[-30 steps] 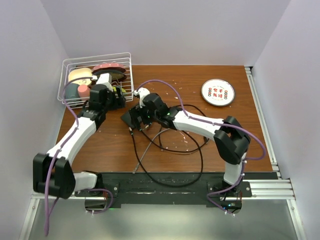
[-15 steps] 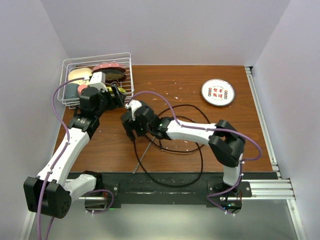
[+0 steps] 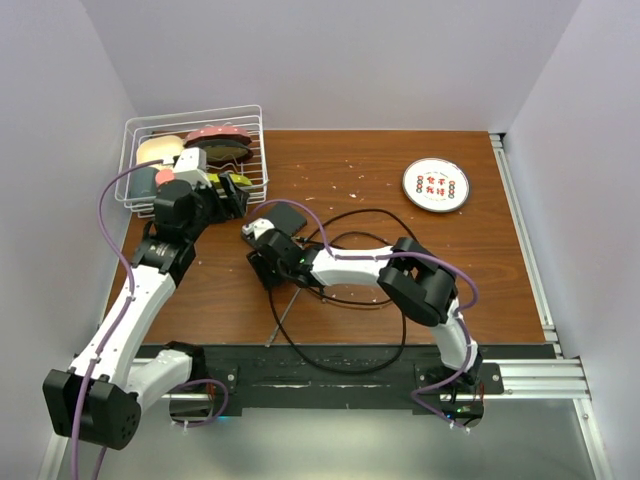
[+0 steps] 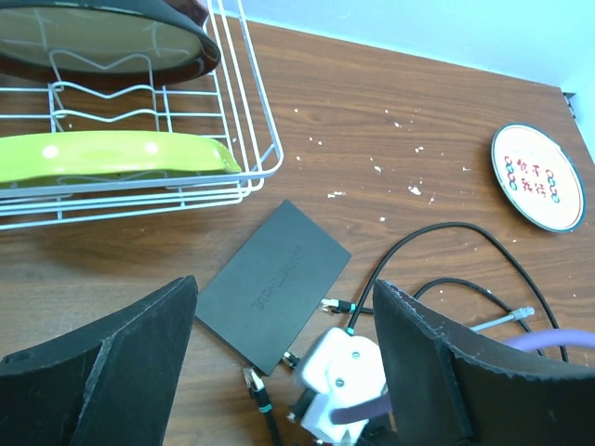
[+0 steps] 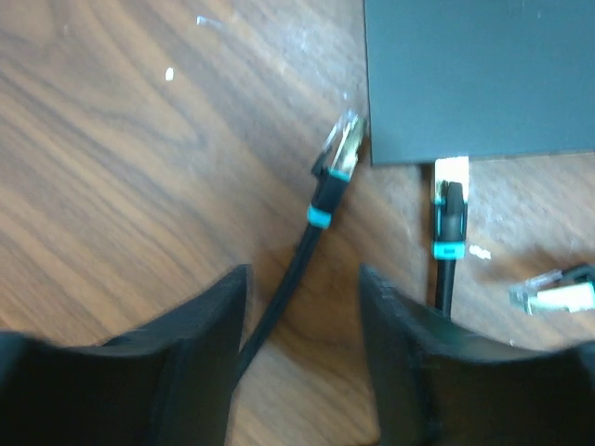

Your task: Insert the plug into the switch port

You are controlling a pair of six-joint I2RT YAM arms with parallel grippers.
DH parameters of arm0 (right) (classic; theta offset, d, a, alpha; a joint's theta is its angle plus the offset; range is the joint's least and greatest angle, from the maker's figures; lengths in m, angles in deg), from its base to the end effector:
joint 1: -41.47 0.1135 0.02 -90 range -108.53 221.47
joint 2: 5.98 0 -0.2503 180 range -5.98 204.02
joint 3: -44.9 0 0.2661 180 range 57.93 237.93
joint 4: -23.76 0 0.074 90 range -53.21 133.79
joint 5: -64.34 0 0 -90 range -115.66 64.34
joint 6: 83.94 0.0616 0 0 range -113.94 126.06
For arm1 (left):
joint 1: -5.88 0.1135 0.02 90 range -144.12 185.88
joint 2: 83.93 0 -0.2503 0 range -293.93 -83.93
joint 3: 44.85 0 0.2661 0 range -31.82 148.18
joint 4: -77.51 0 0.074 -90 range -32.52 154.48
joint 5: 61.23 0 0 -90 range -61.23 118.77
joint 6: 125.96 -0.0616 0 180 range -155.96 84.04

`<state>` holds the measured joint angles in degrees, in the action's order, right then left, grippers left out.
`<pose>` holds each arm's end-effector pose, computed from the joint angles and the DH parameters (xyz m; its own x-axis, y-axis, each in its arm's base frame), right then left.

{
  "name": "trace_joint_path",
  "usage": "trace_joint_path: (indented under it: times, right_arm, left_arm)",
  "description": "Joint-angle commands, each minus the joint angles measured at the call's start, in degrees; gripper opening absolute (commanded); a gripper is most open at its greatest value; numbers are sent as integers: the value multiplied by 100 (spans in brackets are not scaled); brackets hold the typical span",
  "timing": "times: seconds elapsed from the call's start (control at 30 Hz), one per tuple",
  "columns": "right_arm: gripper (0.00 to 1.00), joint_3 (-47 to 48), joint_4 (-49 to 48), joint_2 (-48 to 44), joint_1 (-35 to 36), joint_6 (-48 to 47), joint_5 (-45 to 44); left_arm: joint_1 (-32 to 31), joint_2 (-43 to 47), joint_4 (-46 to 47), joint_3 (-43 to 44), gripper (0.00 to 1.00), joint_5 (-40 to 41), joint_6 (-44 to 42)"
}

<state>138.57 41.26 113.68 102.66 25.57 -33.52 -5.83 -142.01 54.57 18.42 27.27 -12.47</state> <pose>0.2392 0.4174 0.1215 -0.5865 -0.3800 -0.7153 -0.6623 0.7333 0.1536 0.2756 -0.0588 0.3087 -0.3644 -0.3314 -0.8703 0.0895 0.9178 -0.3869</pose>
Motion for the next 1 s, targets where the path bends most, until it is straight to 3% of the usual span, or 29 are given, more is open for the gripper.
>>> trace_joint_path:
  times: [0.0, 0.03, 0.1, 0.13, 0.2, 0.3, 0.53, 0.73, 0.97]
  right_arm:
    - [41, 390, -96, 338, 112, 27, -348]
    - [31, 426, 26, 391, 130, -17, -409]
    - [20, 444, 71, 479, 148, -52, -488]
    - [7, 426, 72, 488, 156, -61, -480]
    - [0, 400, 98, 428, 148, -96, -462]
    - [0, 207, 195, 182, 148, -158, -462]
    - [0, -856, -165, -1662, 165, -517, -303]
    - [0, -1340, 298, -4070, -28, -763, -1225]
    - [0, -692, 774, -6277, -125, -1554, -2798]
  left_arm:
    - [-16, 192, 104, -5, 82, 70, 68]
    - [-16, 210, 121, -40, 82, 71, 77]
    - [-16, 245, 156, -49, 82, 71, 69]
    - [-16, 245, 139, -14, 81, 79, 60]
    - [-25, 245, 68, 4, 82, 123, 51]
    - [-16, 263, 182, -102, 82, 115, 60]
    - [-16, 149, 235, -146, 82, 115, 33]
    - [-16, 61, 279, -242, 82, 89, 24]
    - [-16, -168, 586, -304, 83, -298, 130]
